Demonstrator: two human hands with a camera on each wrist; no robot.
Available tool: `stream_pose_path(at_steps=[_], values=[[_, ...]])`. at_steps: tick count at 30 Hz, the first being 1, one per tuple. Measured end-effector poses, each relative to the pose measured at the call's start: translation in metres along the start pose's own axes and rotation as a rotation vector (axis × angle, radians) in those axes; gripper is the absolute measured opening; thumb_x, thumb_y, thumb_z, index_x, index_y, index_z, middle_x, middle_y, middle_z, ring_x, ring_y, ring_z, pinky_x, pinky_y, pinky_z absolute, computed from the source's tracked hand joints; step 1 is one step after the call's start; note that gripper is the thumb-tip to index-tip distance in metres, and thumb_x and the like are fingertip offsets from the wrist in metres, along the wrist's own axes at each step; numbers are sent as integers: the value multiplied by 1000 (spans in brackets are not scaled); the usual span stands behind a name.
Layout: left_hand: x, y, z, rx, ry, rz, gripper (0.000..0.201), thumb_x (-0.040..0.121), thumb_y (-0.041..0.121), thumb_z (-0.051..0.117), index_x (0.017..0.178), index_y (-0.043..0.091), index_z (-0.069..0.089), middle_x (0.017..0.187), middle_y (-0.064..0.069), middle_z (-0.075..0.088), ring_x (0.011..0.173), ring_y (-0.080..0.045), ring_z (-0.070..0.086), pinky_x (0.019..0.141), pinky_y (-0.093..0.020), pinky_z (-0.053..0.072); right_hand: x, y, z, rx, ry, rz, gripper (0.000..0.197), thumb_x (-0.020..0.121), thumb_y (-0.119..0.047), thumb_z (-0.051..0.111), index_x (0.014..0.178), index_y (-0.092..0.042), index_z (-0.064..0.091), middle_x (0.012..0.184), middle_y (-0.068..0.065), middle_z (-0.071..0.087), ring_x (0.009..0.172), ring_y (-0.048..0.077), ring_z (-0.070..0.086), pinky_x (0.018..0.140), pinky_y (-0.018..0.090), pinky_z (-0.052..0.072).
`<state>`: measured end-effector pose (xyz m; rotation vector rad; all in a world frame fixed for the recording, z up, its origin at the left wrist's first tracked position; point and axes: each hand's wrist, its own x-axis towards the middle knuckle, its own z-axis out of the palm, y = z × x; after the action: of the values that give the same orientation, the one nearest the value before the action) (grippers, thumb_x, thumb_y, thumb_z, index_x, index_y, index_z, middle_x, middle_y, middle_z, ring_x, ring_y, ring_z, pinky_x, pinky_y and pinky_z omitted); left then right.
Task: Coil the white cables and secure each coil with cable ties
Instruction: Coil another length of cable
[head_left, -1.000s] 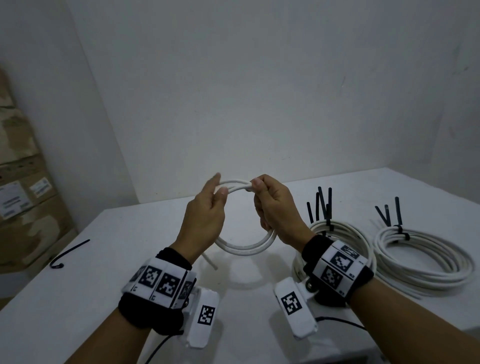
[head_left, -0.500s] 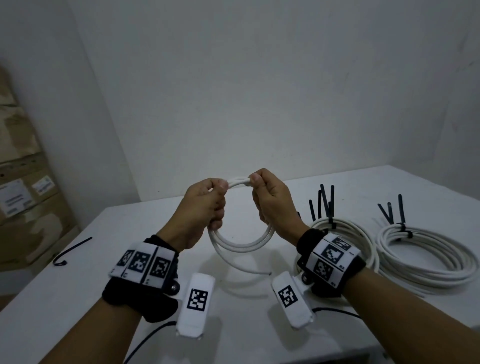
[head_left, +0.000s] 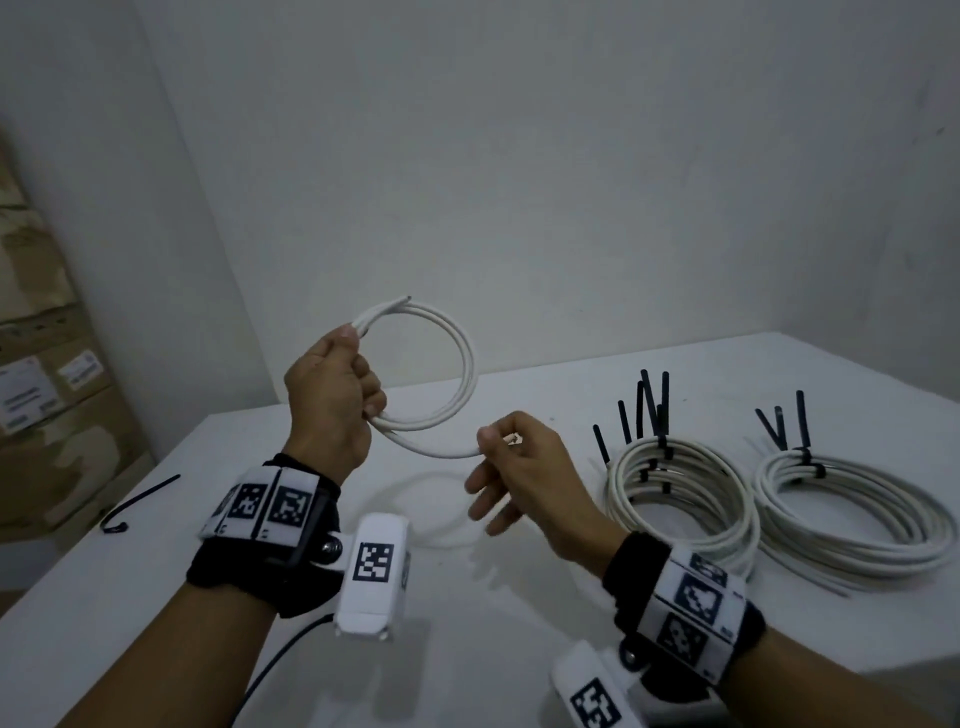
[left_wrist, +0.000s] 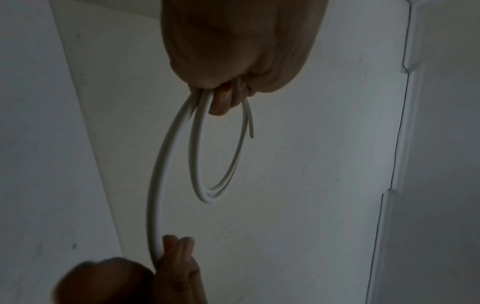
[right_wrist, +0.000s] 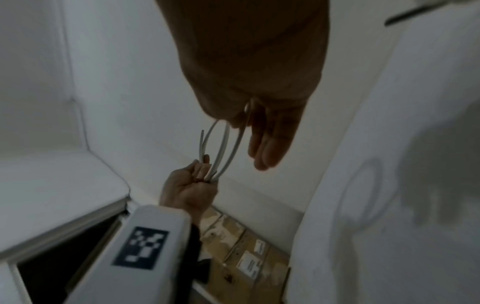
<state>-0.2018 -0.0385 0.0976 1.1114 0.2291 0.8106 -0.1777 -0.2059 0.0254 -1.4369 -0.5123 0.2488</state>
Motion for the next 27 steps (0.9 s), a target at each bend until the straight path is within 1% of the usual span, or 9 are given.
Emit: stream_pose_path(at_steps=[3, 6, 10, 13, 18, 20, 23, 25, 27], values=[[-3, -4, 0, -41, -6, -41, 19, 102, 17, 43, 90, 10, 55, 40, 10, 27, 33, -4, 22, 33, -14, 21, 3, -6, 14, 427, 197, 84, 12, 96, -15, 54, 95, -9, 43, 64, 16, 57, 44, 23, 58, 41, 28, 49], [-9, -8, 1, -53, -25, -94, 22, 103, 18, 42, 87, 9, 55, 41, 10, 26, 32, -4, 21, 32, -15, 20, 17, -12, 19, 621, 242, 195, 13, 94, -15, 57, 94, -5, 49, 65, 11, 55, 48, 18, 56, 45, 23, 51], [-16, -14, 2, -21, -40, -128, 20, 102, 16, 43, 88, 9, 56, 41, 9, 25, 32, -4, 20, 32, -15, 19, 26, -11, 23, 581, 209, 300, 16, 92, -7, 53, 77, -9, 58, 66, 6, 58, 53, 15, 52, 44, 20, 47], [-19, -16, -1, 33, -2, -149, 19, 101, 15, 45, 88, 8, 57, 40, 9, 28, 32, -4, 22, 32, -15, 20, 27, -10, 18, 578, 85, 327, 18, 91, -15, 59, 73, -14, 63, 63, 1, 62, 52, 11, 55, 47, 20, 45], [-19, -17, -5, 110, 76, -151, 19, 100, 14, 47, 86, 7, 59, 38, 10, 30, 31, -5, 24, 33, -14, 20, 26, -6, 5, 475, -77, 236, 20, 93, -8, 47, 88, -16, 64, 75, -2, 67, 64, 11, 59, 56, 23, 45], [-18, -18, -7, 125, 85, -146, 19, 100, 14, 48, 85, 8, 59, 39, 10, 31, 32, -5, 24, 34, -14, 20, 23, -1, 5, 539, -83, 275, 25, 98, -18, 41, 94, -14, 65, 82, 1, 71, 70, 14, 61, 59, 27, 48], [-19, -16, -13, 169, 72, -132, 18, 99, 14, 49, 84, 10, 58, 41, 9, 31, 33, -5, 24, 34, -15, 21, 23, 2, 4, 553, -89, 297, 51, 101, -45, 29, 103, -10, 65, 93, 8, 73, 80, 20, 63, 63, 32, 50], [-20, -14, -19, 200, 63, -122, 18, 99, 14, 50, 84, 11, 58, 41, 10, 31, 34, -5, 25, 35, -15, 22, 23, 2, 6, 448, -103, 256, 52, 98, -50, 32, 106, -10, 64, 95, 8, 72, 83, 20, 64, 65, 32, 51], [-19, -13, -26, 216, 67, -109, 18, 99, 15, 50, 83, 11, 58, 42, 9, 31, 35, -5, 24, 35, -15, 22, 23, 1, 11, 365, -122, 209, 39, 98, -42, 41, 102, -11, 64, 95, 7, 71, 79, 17, 65, 64, 30, 52]])
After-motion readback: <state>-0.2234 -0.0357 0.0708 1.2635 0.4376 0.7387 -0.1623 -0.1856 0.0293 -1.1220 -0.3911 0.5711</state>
